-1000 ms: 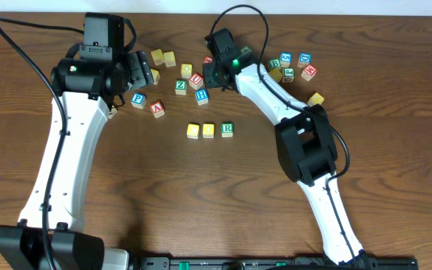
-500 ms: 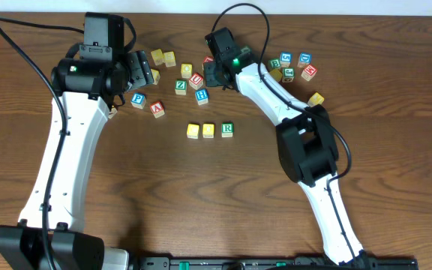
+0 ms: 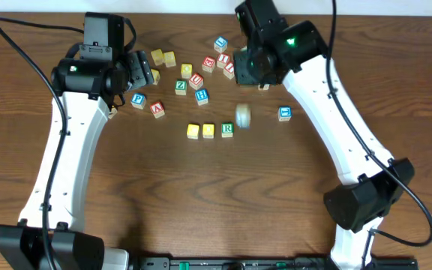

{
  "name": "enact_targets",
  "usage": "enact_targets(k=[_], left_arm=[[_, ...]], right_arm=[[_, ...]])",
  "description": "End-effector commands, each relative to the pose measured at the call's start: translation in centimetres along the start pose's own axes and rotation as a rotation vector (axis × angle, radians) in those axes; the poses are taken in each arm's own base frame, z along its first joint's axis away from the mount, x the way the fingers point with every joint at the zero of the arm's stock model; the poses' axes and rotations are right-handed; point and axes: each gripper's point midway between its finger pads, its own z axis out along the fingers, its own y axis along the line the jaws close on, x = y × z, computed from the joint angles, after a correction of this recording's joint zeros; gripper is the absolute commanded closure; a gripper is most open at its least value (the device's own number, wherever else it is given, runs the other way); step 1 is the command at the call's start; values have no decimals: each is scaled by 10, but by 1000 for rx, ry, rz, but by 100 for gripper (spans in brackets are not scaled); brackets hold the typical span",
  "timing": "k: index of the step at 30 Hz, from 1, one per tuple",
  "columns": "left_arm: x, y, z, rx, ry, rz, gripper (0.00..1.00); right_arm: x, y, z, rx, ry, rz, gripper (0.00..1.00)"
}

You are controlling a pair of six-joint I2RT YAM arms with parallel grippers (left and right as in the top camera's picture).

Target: Spell out CORL

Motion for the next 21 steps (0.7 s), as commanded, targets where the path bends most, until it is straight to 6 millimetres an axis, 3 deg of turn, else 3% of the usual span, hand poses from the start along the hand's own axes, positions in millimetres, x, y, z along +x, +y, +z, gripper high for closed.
enact_targets(k=[1,6,11,13,15,19,21], left_arm=[[2,1,-1,1,0,1,16],[2,1,-1,1,1,1,16],[2,1,-1,1,1,1,16],[2,1,-1,1,0,1,16],[2,1,-1,1,0,1,16],[2,1,-1,1,1,1,16],[2,1,-1,1,0,1,16]], right_arm=[[31,-15,50,80,134,40,70],[47,-16,86,70,157,62,69],[48,-13,82,47,167,24,70],[47,-12,67,33,166,13,70],[45,-20,35,23,137,11,67],[55,-52,-20,38,126,66,64],[74,-75,-52,62,156,106,62]])
